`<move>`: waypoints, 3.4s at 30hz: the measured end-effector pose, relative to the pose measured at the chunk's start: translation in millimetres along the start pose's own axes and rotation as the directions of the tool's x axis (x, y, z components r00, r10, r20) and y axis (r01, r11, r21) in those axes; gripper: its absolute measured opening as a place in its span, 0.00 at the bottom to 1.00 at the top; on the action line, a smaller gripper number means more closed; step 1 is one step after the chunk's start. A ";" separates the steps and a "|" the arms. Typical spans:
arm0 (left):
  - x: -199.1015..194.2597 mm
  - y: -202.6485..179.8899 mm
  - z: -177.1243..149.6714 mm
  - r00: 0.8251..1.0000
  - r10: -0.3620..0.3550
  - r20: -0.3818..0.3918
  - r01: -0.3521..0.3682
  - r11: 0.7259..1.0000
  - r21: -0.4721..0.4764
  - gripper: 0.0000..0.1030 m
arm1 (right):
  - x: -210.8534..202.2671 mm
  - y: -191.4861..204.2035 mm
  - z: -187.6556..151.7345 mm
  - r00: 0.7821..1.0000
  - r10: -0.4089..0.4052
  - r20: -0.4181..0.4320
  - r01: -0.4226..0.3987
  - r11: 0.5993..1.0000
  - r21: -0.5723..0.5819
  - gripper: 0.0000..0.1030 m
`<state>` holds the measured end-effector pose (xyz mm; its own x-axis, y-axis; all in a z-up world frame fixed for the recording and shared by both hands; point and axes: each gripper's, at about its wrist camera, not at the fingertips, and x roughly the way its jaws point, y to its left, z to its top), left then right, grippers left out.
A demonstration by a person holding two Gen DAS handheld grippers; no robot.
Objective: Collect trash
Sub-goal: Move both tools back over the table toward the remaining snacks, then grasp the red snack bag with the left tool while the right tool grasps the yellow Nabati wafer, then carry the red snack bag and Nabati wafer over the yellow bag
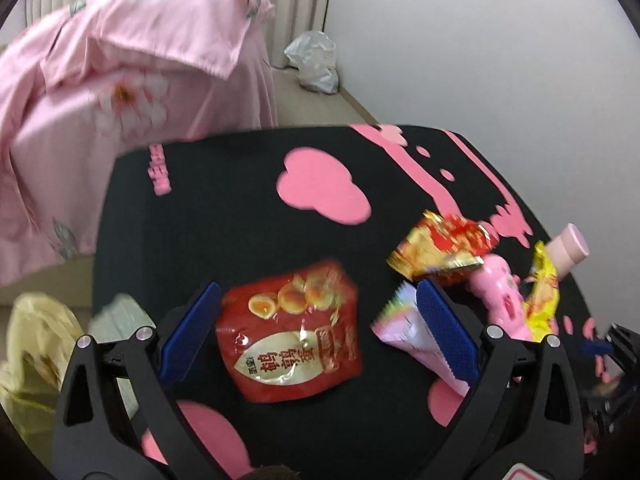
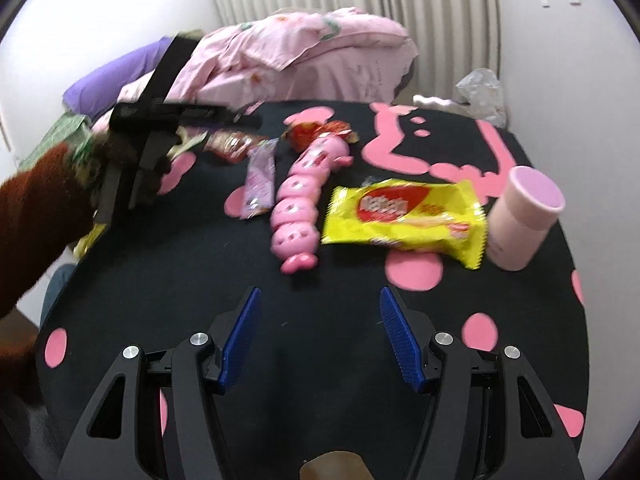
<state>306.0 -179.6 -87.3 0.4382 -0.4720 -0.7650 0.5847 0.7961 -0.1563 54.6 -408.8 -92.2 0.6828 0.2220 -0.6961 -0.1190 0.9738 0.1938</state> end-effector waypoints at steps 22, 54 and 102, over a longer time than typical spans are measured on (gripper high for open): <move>-9.1 -35.4 -24.4 1.000 0.001 -0.022 0.004 0.975 0.224 0.91 | 27.6 19.0 4.2 0.994 -0.058 -0.098 0.051 0.997 -0.065 0.57; -108.5 -41.4 -132.0 0.997 -0.060 0.057 0.069 0.979 -0.192 0.59 | 63.1 -31.6 37.9 0.967 -0.213 -0.140 0.238 0.949 0.206 0.37; -94.8 -64.5 -136.4 0.995 -0.031 -0.092 0.035 0.999 0.038 0.73 | -30.3 -5.5 5.5 0.995 -0.093 0.038 0.085 0.981 0.175 0.15</move>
<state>133.6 -134.6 -89.9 0.3552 -0.4601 -0.8138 0.6254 0.7639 -0.1589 38.5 -421.1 -68.4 0.7176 0.1283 -0.6845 0.0675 0.9655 0.2517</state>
